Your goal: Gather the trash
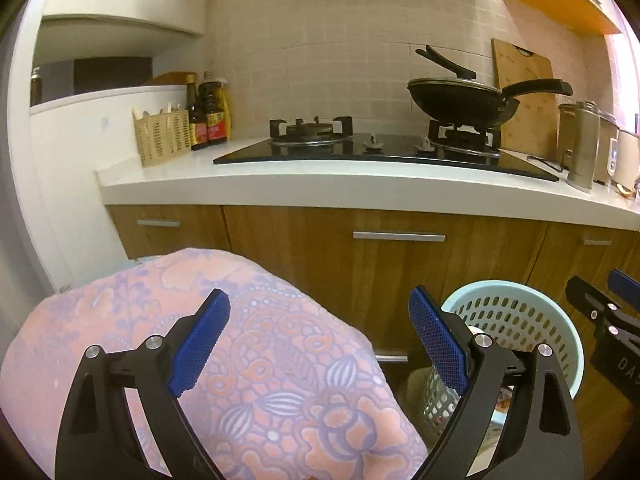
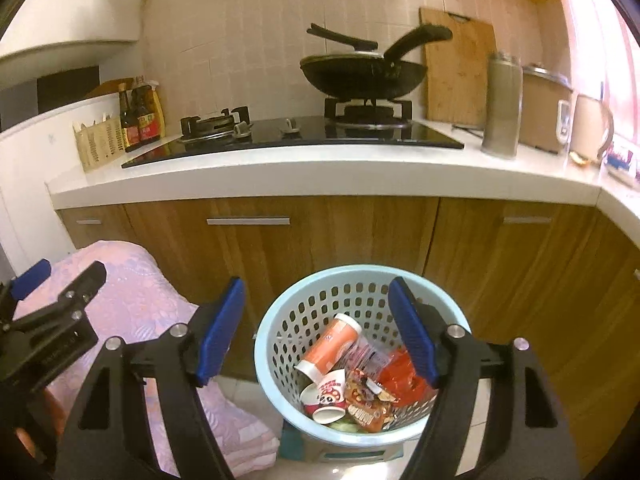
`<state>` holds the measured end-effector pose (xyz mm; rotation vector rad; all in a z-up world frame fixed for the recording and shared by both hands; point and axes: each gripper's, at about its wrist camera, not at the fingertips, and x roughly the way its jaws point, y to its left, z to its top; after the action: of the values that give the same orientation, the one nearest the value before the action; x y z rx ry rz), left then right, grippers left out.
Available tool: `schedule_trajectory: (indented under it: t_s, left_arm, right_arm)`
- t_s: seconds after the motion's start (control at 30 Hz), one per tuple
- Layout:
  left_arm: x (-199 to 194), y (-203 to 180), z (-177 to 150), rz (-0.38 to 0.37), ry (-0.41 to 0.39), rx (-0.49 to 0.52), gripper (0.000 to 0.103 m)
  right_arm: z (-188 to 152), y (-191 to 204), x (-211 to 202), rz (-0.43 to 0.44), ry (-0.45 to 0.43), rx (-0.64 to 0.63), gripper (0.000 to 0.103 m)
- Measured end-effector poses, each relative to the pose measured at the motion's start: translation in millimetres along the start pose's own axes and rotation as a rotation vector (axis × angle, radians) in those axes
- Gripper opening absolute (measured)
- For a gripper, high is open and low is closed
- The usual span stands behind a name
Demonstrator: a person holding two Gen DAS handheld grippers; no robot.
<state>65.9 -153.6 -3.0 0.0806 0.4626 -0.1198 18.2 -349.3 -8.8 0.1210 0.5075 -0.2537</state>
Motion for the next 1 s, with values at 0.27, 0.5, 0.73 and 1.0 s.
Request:
schedule_trajectory:
  t_s: [0.27,0.5,0.73,1.0]
  left_arm:
    - [-1.3,8.7,-2.5,-0.005,-0.010,-0.040,0.088]
    - [-2.4,6.9,-4.8,-0.012,-0.018,-0.036,0.089]
    - [-4.2,6.2,-5.3,-0.034,-0.027,-0.039,0.090]
    - [-6.0,5.6,-5.0,-0.031,-0.035,-0.037,0.090]
  right_arm:
    - [4.7,-9.9,-2.1,-0.025,-0.010,0.010,0.070]
    - [5.5,-13.4,-6.8,-0.037,-0.014,0.014,0.070]
    - [6.9,-14.1,-11.4,-0.038,-0.031,0.016,0.070]
    - [7.8,-11.5,-15.6,-0.022,-0.052,0.014,0.076]
